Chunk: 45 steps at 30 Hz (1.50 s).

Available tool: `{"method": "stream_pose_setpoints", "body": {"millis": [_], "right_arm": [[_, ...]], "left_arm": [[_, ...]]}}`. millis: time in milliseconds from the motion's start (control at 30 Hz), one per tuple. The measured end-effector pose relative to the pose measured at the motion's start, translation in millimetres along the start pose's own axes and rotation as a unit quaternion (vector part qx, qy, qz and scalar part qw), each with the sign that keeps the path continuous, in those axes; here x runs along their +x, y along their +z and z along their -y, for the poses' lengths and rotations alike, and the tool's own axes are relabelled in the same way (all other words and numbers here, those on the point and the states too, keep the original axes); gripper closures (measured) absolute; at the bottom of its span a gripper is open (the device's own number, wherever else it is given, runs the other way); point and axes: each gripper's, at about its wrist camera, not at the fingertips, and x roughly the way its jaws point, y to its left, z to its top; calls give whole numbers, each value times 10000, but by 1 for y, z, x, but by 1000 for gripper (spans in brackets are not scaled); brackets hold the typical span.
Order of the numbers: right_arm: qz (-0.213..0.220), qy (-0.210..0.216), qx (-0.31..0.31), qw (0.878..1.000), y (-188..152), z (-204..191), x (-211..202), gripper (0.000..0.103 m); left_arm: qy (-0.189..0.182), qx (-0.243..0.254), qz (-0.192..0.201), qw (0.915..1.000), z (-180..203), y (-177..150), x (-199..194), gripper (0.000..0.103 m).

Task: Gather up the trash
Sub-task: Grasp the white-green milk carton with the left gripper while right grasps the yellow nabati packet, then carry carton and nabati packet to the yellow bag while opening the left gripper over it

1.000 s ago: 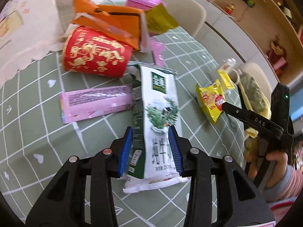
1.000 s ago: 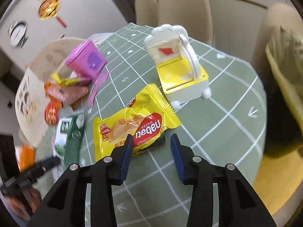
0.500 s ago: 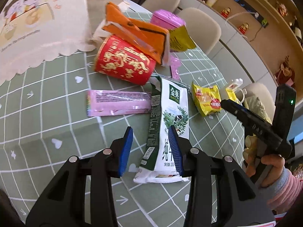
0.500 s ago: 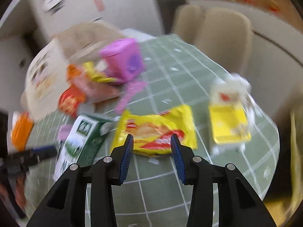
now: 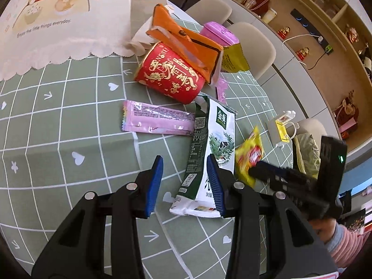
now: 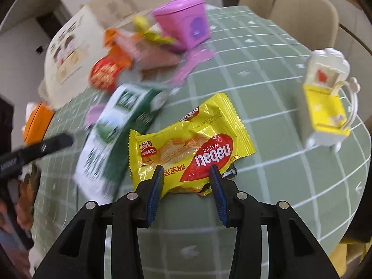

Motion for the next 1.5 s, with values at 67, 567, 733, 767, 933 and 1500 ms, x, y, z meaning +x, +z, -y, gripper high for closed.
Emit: {"method": "stream_pose_setpoints", "body": {"millis": [67, 567, 733, 767, 933, 1500], "right_arm": [[28, -6, -101, 9999, -3, -9, -3, 64], [586, -659, 951, 9915, -17, 38, -42, 64], [371, -216, 1743, 9837, -24, 53, -24, 64], [444, -199, 1863, 9813, -24, 52, -23, 64], [540, -225, 1543, 9863, -6, 23, -4, 64], [826, -437, -457, 9946, 13, 11, -38, 99]], "left_arm": [[-11, -28, -6, 10000, -1, -2, 0, 67], [-113, -171, -111, 9997, 1, -19, 4, 67], [-148, -162, -148, 9996, 4, -20, 9, 67], [-135, -150, -145, 9997, 6, -19, 9, 67], [-77, -126, -57, 9999, 7, -15, 3, 67], [-20, 823, -305, 9961, 30, 11, 21, 64]]}}
